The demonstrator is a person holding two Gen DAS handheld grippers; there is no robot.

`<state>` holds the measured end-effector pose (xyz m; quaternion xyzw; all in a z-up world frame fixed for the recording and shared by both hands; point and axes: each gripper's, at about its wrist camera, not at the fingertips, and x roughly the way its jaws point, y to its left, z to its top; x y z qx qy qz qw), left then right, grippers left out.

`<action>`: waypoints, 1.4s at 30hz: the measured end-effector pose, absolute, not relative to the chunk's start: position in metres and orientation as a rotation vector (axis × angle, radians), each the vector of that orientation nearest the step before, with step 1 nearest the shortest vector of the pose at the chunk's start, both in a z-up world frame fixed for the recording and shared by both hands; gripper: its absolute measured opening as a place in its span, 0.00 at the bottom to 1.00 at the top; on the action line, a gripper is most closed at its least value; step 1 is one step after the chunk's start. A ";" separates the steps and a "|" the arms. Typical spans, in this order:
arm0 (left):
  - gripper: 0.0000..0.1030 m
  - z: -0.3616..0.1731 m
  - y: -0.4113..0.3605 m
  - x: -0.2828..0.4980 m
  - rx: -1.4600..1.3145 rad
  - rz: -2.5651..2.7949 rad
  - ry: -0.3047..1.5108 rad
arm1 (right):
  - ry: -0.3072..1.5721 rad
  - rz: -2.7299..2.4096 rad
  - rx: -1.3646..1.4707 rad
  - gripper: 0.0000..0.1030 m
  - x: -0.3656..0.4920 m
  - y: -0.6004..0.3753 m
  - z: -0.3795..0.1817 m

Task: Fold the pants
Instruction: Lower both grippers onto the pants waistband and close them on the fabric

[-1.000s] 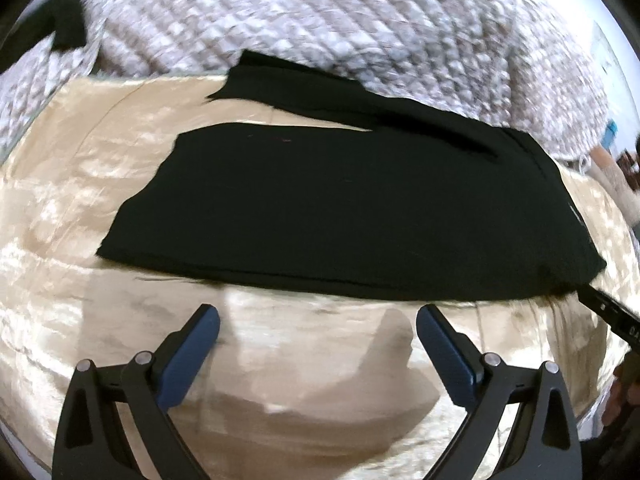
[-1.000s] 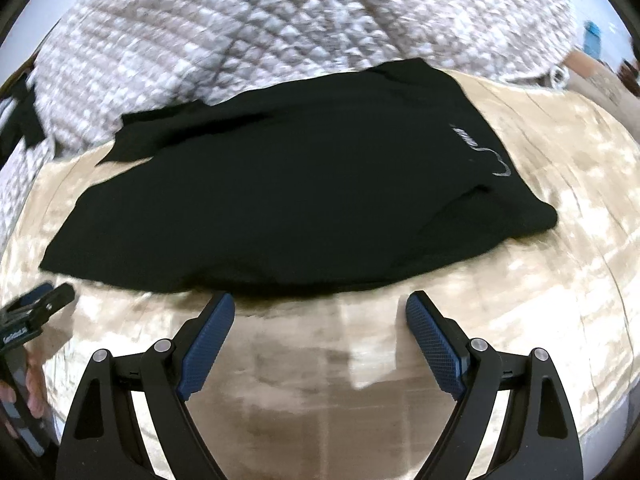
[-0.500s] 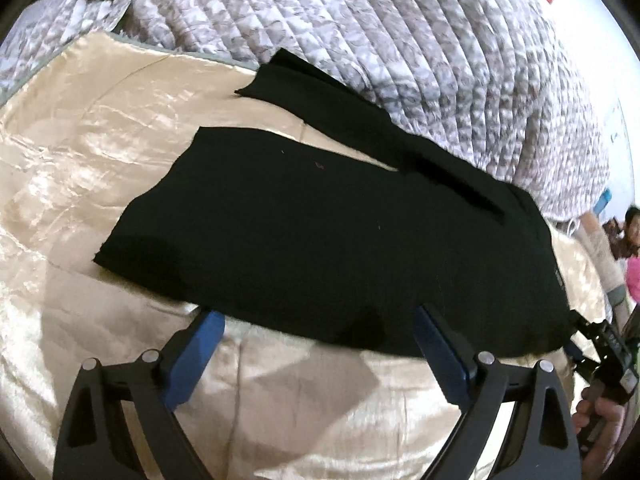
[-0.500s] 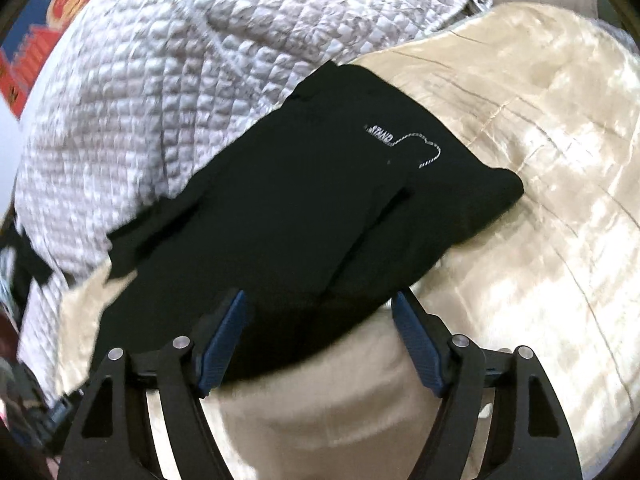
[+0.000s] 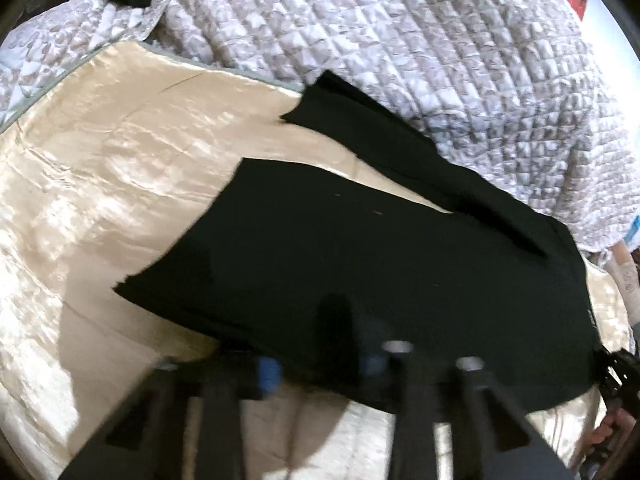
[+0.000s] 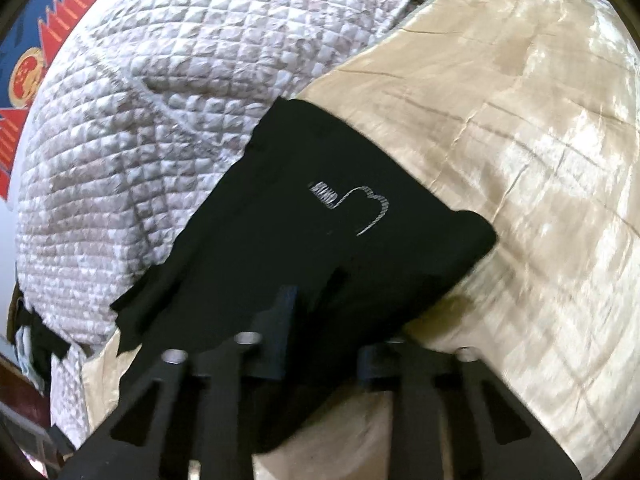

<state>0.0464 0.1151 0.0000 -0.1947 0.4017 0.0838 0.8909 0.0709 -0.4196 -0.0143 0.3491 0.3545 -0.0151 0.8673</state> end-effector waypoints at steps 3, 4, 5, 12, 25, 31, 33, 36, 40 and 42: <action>0.05 0.002 0.123 0.045 -0.439 0.178 0.834 | 0.737 -0.019 0.729 0.05 0.069 -0.421 -0.011; 0.04 0.006 0.122 0.043 -0.436 0.174 0.827 | 0.731 -0.012 0.726 0.05 0.068 -0.421 -0.008; 0.04 0.012 0.120 0.041 -0.427 0.171 0.814 | 0.722 -0.002 0.729 0.05 0.065 -0.422 -0.004; 0.04 0.050 0.119 0.001 -0.421 0.134 0.774 | 0.734 0.045 0.750 0.04 0.035 -0.423 0.026; 0.05 0.016 0.105 -0.065 -0.373 0.096 0.886 | 0.874 -0.038 0.760 0.05 -0.040 -0.447 -0.014; 0.11 0.027 0.117 -0.080 -0.358 0.204 0.871 | 0.906 -0.083 0.694 0.21 -0.050 -0.445 -0.008; 0.11 0.029 0.121 -0.086 -0.343 0.261 0.880 | 0.898 -0.133 0.682 0.25 -0.062 -0.448 -0.004; 0.11 0.035 0.130 -0.093 -0.325 0.344 0.870 | 0.847 -0.224 0.632 0.29 -0.080 -0.457 0.011; 0.13 0.052 0.128 -0.089 -0.282 0.365 0.815 | 0.750 -0.235 0.475 0.31 -0.077 -0.445 0.039; 0.20 0.057 0.117 -0.079 -0.270 0.304 0.801 | 0.771 -0.170 0.388 0.32 -0.062 -0.427 0.043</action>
